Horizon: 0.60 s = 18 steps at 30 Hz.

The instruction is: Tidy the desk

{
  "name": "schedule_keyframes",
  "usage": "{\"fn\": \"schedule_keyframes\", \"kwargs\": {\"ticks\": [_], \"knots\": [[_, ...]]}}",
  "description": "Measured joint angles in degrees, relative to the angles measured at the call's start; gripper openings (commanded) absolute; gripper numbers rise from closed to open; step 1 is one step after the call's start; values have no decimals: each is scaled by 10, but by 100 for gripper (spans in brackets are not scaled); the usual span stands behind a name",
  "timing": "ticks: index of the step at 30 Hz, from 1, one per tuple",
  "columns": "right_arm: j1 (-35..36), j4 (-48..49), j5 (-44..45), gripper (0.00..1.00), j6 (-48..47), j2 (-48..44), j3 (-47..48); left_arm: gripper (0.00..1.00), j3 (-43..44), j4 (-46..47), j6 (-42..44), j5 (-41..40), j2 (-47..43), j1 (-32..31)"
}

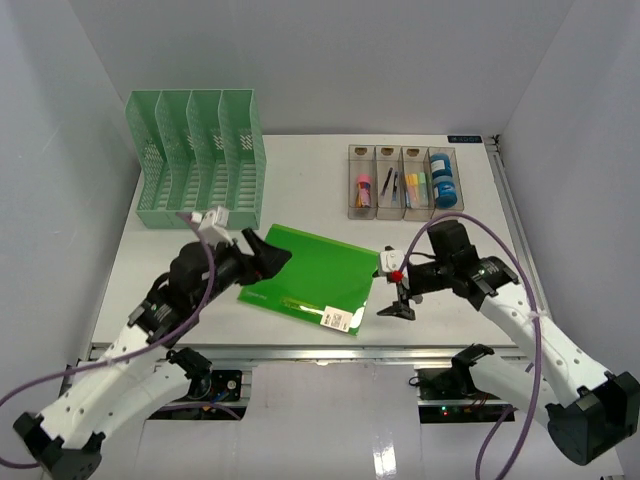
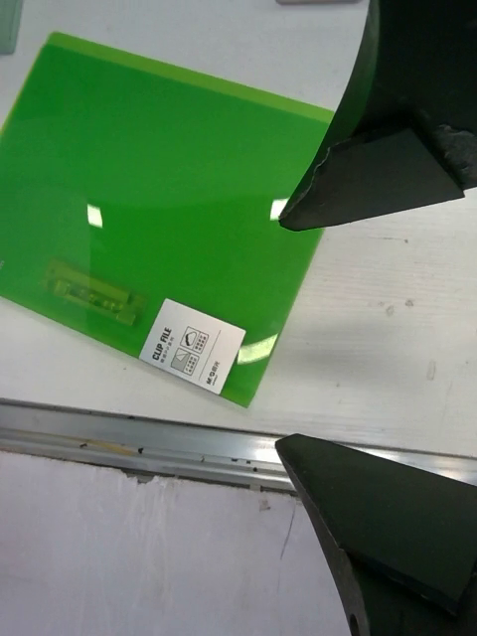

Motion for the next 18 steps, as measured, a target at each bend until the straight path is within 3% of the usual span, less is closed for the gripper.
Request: {"fn": "schedule_keyframes", "kwargs": {"ticks": [3, 7, 10, 18], "knots": [[77, 35, 57, 95, 37, -22, -19, 98, -100, -16, -55, 1, -116, -1], [186, 88, 136, 99, 106, 43, -19, 98, -188, -69, -117, 3, -205, -3], [221, 120, 212, 91, 156, 82, -19, 98, -201, -96, -146, 3, -223, -3], [329, 194, 333, 90, 232, 172, -18, 98, -223, -138, -205, -17, -231, -3]]}}
